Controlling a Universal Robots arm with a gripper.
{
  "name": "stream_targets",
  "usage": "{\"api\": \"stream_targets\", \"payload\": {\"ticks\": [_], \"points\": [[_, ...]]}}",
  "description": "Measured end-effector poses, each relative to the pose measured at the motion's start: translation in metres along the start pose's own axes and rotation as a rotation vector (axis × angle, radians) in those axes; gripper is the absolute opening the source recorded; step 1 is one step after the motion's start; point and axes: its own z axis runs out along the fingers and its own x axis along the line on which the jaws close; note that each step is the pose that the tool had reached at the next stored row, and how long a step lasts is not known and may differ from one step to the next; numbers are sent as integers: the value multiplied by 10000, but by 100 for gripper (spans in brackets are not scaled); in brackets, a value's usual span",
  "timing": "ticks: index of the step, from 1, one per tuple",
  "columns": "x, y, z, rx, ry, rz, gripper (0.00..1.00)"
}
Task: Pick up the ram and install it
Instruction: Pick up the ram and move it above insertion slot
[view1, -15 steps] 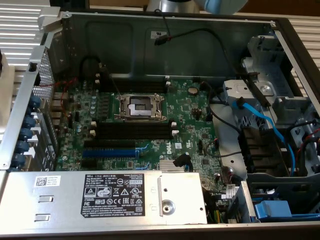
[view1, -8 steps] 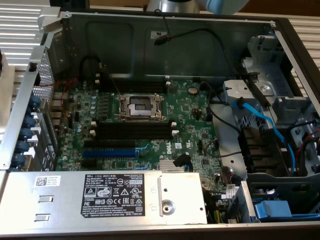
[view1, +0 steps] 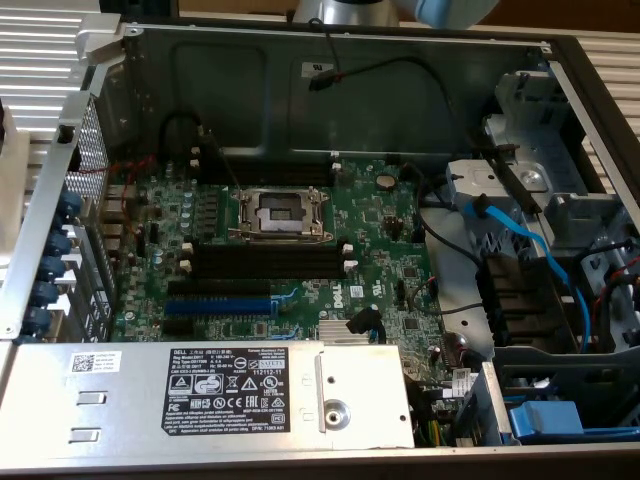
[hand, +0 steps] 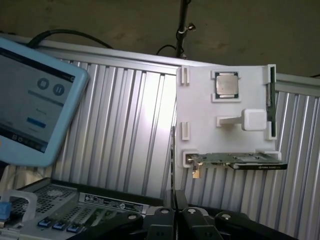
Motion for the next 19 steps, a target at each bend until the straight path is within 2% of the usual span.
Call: {"api": "stream_targets", "payload": {"ticks": [15,19], "points": [[103,-674,-43,1,-1,0,12],[117,-766,-65,3,30,8,12]]}}
